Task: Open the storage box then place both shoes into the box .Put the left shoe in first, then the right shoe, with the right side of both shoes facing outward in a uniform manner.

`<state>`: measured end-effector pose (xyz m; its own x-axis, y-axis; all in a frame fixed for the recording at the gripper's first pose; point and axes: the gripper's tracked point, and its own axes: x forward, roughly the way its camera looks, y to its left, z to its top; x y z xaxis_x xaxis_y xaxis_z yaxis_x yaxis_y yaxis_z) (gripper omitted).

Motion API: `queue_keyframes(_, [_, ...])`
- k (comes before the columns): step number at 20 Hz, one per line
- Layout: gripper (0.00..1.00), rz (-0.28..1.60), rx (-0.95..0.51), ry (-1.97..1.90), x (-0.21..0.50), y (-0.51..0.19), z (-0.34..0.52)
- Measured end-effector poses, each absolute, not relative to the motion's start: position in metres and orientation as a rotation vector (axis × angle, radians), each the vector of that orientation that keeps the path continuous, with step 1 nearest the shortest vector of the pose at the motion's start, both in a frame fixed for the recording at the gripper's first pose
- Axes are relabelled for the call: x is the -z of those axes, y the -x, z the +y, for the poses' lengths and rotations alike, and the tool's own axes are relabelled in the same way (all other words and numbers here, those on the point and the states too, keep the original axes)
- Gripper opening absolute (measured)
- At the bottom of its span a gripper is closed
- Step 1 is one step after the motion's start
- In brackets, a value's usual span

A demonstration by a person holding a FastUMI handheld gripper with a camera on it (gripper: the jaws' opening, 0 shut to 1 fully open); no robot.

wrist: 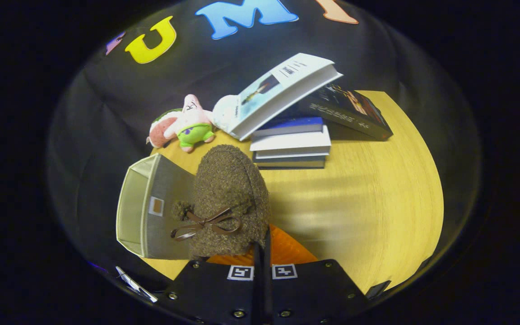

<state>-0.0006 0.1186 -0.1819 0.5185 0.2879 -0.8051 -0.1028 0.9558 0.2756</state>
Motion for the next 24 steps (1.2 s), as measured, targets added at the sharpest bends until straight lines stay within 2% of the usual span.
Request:
queue_keyframes(8, [0.00, 0.962, -0.331, -0.181, 0.141, -0.011, 0.221])
queue_keyframes(13, [0.01, 0.980, -0.324, -0.119, 0.132, -0.020, 0.283])
queue_keyframes(24, [0.01, 1.121, -0.184, 0.089, 0.202, -0.034, 0.368])
